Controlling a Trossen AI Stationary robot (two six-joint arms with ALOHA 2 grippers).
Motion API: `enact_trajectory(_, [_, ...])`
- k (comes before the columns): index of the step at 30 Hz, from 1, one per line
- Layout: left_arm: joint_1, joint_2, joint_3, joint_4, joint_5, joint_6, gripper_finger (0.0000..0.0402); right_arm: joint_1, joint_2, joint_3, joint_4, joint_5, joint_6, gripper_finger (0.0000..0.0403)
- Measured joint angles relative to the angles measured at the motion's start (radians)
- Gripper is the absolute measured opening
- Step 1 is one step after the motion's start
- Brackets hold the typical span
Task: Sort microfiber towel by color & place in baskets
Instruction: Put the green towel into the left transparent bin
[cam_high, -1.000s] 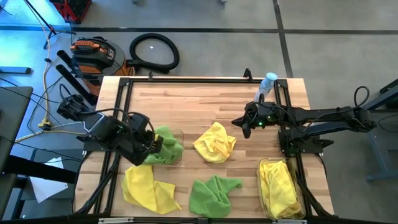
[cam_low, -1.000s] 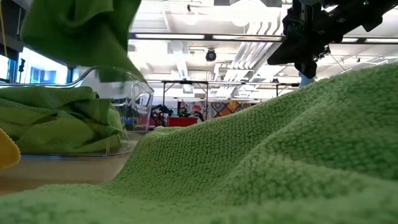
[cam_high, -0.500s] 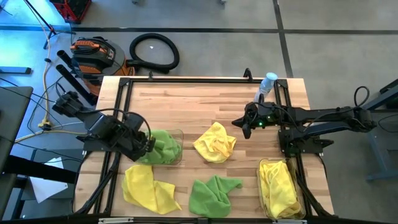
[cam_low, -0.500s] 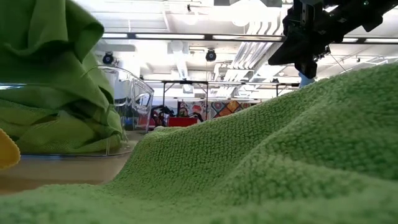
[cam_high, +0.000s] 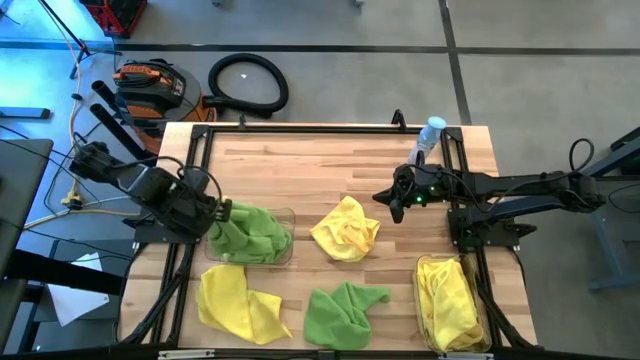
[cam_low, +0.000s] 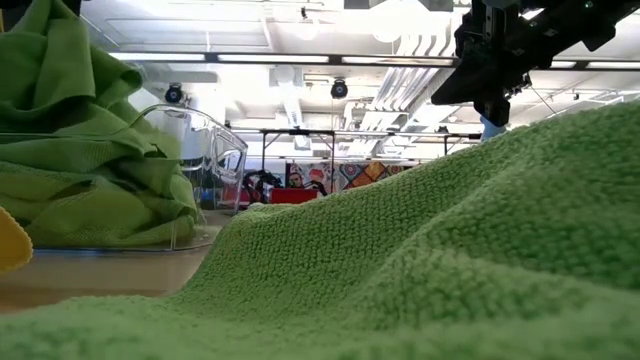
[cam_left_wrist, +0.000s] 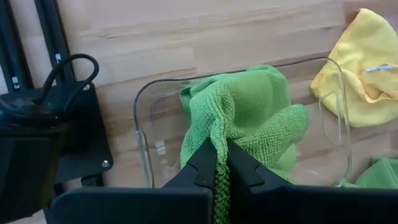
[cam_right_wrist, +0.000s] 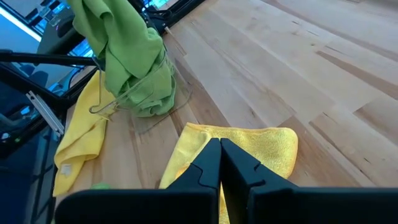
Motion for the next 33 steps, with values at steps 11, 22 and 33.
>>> enact_trajectory(11, [0.000, 0.235, 0.000, 0.085, 0.009, -0.020, 0.0000, 0.000, 0.000, 0.000, 0.000, 0.000, -0.008, 0.0000])
enact_trajectory(22, [0.055, 0.391, -0.127, 0.322, 0.062, 0.089, 0.0000, 0.000, 0.000, 0.000, -0.001, 0.000, -0.007, 0.0000])
enact_trajectory(33, [0.083, 0.311, -0.351, 0.523, 0.108, -0.002, 0.0001, 0.000, 0.000, 0.000, -0.006, -0.030, -0.005, 0.0000])
